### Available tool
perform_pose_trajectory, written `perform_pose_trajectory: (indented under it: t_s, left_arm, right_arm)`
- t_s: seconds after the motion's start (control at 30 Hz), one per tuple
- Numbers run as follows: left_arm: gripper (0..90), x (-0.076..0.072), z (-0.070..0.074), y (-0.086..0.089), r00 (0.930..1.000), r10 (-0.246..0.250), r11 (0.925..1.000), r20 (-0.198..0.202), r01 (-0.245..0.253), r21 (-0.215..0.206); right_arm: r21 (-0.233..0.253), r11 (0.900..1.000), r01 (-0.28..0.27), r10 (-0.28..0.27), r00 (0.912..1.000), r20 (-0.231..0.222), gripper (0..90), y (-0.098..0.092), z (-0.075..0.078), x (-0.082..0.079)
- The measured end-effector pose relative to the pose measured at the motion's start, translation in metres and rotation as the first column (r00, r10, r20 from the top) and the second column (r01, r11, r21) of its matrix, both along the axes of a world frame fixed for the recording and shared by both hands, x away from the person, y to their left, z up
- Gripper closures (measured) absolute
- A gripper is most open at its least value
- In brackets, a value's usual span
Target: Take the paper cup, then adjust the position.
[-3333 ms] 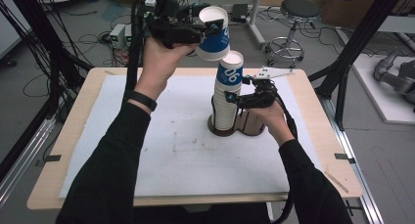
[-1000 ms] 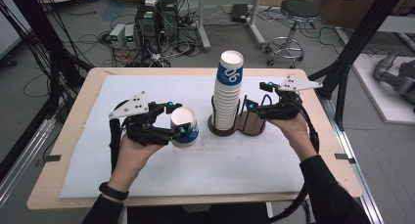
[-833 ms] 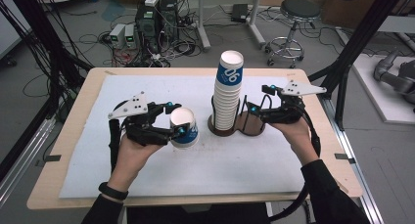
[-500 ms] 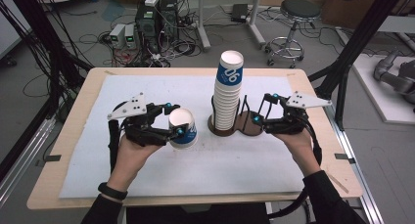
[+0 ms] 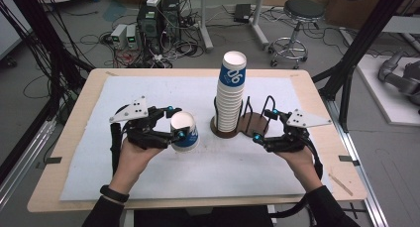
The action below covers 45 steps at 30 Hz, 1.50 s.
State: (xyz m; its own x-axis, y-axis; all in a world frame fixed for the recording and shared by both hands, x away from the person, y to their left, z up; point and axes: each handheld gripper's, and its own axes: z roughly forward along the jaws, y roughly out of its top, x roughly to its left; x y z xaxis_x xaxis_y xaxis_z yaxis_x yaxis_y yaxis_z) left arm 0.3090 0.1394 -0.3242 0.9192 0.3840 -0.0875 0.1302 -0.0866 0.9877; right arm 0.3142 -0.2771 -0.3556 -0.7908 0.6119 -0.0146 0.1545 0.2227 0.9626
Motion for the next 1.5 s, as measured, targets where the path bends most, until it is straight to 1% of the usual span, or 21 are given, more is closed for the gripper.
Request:
perform_pose_trajectory:
  t_s: [0.1,0.17,0.3,0.33,0.4,0.43,0.53,0.7,0.77,0.8,0.83,0.93,1.0,1.07,1.1,1.3,1.37,1.5]
  left_arm:
    - [30.6,-0.002,0.000,0.000,1.0000,0.003,1.0000,0.001,-0.003,0.004]
    - [30.6,-0.002,0.001,-0.001,1.0000,0.003,1.0000,0.004,-0.003,0.009]
    - [30.6,-0.001,0.001,-0.003,1.0000,-0.004,0.9999,0.004,0.004,0.010]
    - [30.6,-0.001,0.001,-0.004,1.0000,-0.007,0.9999,0.002,0.007,0.008]
    - [30.6,-0.001,0.001,-0.005,0.9999,-0.016,0.9998,0.004,0.016,0.007]
    - [30.6,-0.001,0.001,-0.006,0.9998,-0.021,0.9998,0.001,0.021,0.004]
    - [30.6,-0.001,0.001,-0.008,0.9995,-0.031,0.9994,-0.002,0.031,-0.012]
    - [30.6,-0.002,0.003,-0.011,0.9988,-0.049,0.9987,-0.002,0.049,-0.015]
    - [30.6,-0.002,0.003,-0.011,0.9986,-0.053,0.9984,-0.003,0.053,-0.020]
    - [30.6,-0.002,0.003,-0.011,0.9984,-0.057,0.9982,-0.003,0.057,-0.020]
    - [30.6,-0.002,0.003,-0.011,0.9981,-0.062,0.9978,-0.005,0.062,-0.022]
    - [30.6,-0.004,0.002,-0.011,0.9980,-0.062,0.9979,-0.006,0.062,-0.018]
    - [30.6,-0.005,0.002,-0.011,0.9980,-0.062,0.9978,-0.010,0.062,-0.024]
    - [30.6,-0.006,0.001,-0.012,0.9973,-0.072,0.9969,-0.016,0.071,-0.035]
    - [30.6,-0.007,0.001,-0.014,0.9972,-0.073,0.9968,-0.016,0.073,-0.033]
    - [30.6,-0.010,0.001,-0.025,0.9943,-0.106,0.9940,-0.011,0.106,-0.027]
    - [30.6,-0.011,0.001,-0.028,0.9928,-0.119,0.9927,-0.013,0.118,-0.025]
    - [30.6,-0.012,-0.002,-0.036,0.9898,-0.141,0.9897,-0.021,0.140,-0.030]
  right_arm:
    - [0.007,1.000,-0.005,0.005,1.0000,-0.007,14.5,0.001,-0.001,-0.001]
    - [0.006,1.000,-0.006,0.006,1.0000,-0.002,14.5,0.001,-0.001,-0.002]
    - [0.007,1.000,-0.012,0.012,0.9999,-0.003,14.5,0.000,-0.003,-0.002]
    - [0.009,1.000,-0.014,0.014,0.9998,-0.011,14.5,-0.001,-0.003,-0.002]
    - [0.007,1.000,-0.017,0.017,0.9999,-0.003,14.5,-0.001,-0.003,-0.003]
    - [0.012,1.000,-0.025,0.025,0.9997,-0.006,14.5,-0.002,-0.002,-0.004]
    - [0.010,0.999,-0.046,0.046,0.9989,0.006,14.5,-0.001,0.000,-0.005]
    - [-0.002,0.996,-0.089,0.089,0.9960,0.012,14.5,0.001,-0.001,-0.007]
    - [-0.003,0.995,-0.102,0.102,0.9948,0.000,14.5,0.002,-0.001,-0.007]
    - [-0.006,0.994,-0.111,0.111,0.9938,0.008,14.5,0.003,-0.001,-0.007]
    - [-0.009,0.993,-0.117,0.117,0.9931,0.005,14.5,0.004,-0.001,-0.007]
    - [-0.016,0.989,-0.147,0.147,0.9891,-0.003,14.5,0.006,-0.002,-0.007]
    - [-0.016,0.985,-0.169,0.169,0.9855,-0.010,14.5,0.009,-0.003,-0.008]
    - [-0.019,0.982,-0.189,0.188,0.9820,-0.014,14.5,0.013,-0.003,-0.009]
    - [-0.017,0.979,-0.201,0.201,0.9795,-0.015,14.5,0.015,-0.003,-0.009]
    - [-0.028,0.967,-0.252,0.252,0.9675,-0.024,14.5,0.027,-0.007,-0.011]
    - [-0.032,0.962,-0.270,0.269,0.9625,-0.034,14.5,0.030,-0.009,-0.012]
    - [-0.032,0.954,-0.297,0.296,0.9546,-0.038,14.4,0.036,-0.013,-0.013]
